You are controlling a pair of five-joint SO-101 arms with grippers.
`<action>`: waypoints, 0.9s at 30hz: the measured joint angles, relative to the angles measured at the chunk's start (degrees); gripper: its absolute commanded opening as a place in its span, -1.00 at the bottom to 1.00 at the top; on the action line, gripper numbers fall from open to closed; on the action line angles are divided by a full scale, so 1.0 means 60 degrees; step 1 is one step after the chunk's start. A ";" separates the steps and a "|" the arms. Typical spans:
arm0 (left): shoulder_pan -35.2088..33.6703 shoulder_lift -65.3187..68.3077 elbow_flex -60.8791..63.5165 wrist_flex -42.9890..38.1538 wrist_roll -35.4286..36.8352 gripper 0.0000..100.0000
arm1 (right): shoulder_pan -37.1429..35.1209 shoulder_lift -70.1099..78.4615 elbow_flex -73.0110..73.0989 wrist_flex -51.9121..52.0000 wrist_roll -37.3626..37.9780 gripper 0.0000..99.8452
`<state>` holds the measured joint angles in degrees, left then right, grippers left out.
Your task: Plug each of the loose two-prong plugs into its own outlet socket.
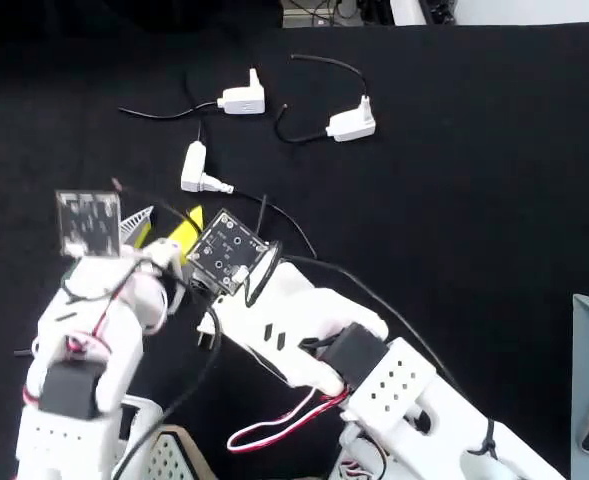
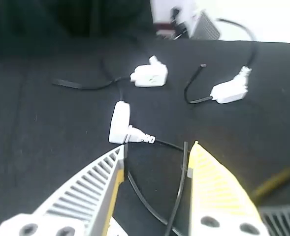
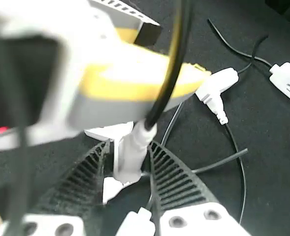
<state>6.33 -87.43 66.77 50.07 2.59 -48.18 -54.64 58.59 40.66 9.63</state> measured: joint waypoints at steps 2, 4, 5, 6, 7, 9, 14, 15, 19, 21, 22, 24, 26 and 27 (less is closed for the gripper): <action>0.0147 -0.0659 0.0176 0.0337 -0.0454 -0.57 | 0.0000 0.0000 0.0000 0.0117 0.0000 -0.98; 0.0352 -0.1172 0.0293 0.0718 -0.0777 -0.57 | -0.0059 0.0000 0.0000 0.0132 0.0015 -0.98; 0.0498 -0.1392 0.0308 0.0967 -0.0938 -0.57 | -0.0059 0.0000 0.0000 0.0132 0.0015 -0.98; 0.0601 -0.1568 0.0322 0.1187 -0.1084 -0.57 | -0.0059 0.0000 0.0000 0.0132 0.0015 -0.98; 0.0718 -0.1685 0.0337 0.1319 -0.1201 -0.57 | -0.0044 0.0000 0.0000 0.0132 0.0000 -0.98; 0.0821 -0.1817 0.0352 0.1568 -0.1319 -0.57 | -0.0044 0.0015 0.0015 0.0147 0.0015 -0.98; 0.0850 -0.1890 0.0352 0.1670 -0.1363 -0.58 | -0.0059 0.0015 0.0015 0.0147 -0.0293 -0.98; 0.0762 -0.1919 0.0337 0.1714 -0.1363 -0.58 | -0.0059 0.0015 0.0015 0.0147 -0.0337 -0.98; -0.0615 -0.1934 0.0234 0.1773 -0.1392 -0.58 | -0.0015 0.0015 0.0000 0.0132 -0.0396 -0.98; -0.1553 -0.1934 0.0220 0.1773 -0.1392 -0.58 | -0.0015 0.0015 0.0000 0.0132 -0.0396 -0.98; -0.2022 -0.1934 0.0220 0.1773 -0.1392 -0.58 | -0.0015 0.0059 0.0000 0.0044 -0.0425 -0.98; -0.2945 -0.1934 0.0220 0.1773 -0.1392 -0.58 | -0.0015 0.0396 0.0000 -0.0278 -0.0703 -0.98; -0.3766 -0.1934 0.0220 0.1963 -0.1407 -0.58 | -0.0015 0.0982 0.0000 -0.0659 -0.0894 -0.98; -0.4059 -0.1934 0.0220 0.2139 -0.1407 -0.58 | -0.0015 0.1363 0.0000 -0.0821 -0.0996 -0.98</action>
<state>-18.02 -99.03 68.09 62.90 -5.85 -48.26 -46.46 58.59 35.74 3.65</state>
